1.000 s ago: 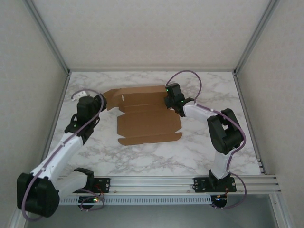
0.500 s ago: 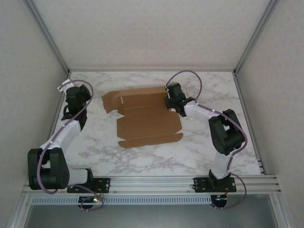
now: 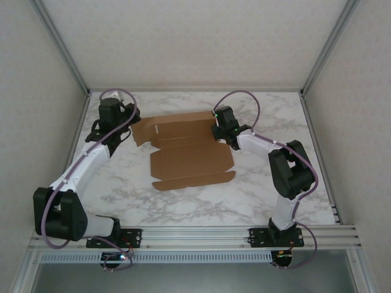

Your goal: Fold the paper box

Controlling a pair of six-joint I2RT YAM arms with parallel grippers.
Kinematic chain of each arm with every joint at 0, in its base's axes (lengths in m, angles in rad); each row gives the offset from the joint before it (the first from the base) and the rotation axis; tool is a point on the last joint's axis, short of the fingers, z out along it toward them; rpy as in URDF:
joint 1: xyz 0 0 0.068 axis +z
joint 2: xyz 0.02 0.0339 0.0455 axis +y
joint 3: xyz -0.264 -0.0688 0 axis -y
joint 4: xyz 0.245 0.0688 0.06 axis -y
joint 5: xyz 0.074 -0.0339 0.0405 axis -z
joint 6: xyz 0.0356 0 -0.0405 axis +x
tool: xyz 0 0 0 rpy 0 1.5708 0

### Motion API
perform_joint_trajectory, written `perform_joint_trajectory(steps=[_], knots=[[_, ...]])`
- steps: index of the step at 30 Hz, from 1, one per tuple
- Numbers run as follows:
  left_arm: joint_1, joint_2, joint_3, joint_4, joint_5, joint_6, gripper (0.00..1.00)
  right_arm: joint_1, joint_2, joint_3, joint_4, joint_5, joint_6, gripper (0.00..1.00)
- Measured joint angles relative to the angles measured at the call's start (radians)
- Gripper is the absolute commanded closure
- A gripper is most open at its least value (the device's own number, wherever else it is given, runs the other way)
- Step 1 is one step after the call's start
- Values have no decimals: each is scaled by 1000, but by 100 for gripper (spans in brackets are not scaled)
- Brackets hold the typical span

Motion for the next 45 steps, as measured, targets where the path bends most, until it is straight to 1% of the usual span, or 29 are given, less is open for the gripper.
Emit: perform_joint_trajectory(steps=[8,16,22,29,35,39,45], knots=[[-9,107,-47,-15,62,-39,97,0,0,0,0,0,0,100],[-48,139,-76,17,83,-64,95,0,0,0,0,0,0,100],[-71,192,-75,58,89,-84,95,0,0,0,0,0,0,100],[-89,217,-56,57,88,-85,95,0,0,0,0,3,0,100],[-70,175,-42,14,65,-47,95,1,0,0,-3,10,0,100],[-53,97,-42,-33,22,11,96,3,0,0,-4,15,0,100],[-40,-18,-42,-29,-49,63,100,3,0,2,-8,19,0,100]])
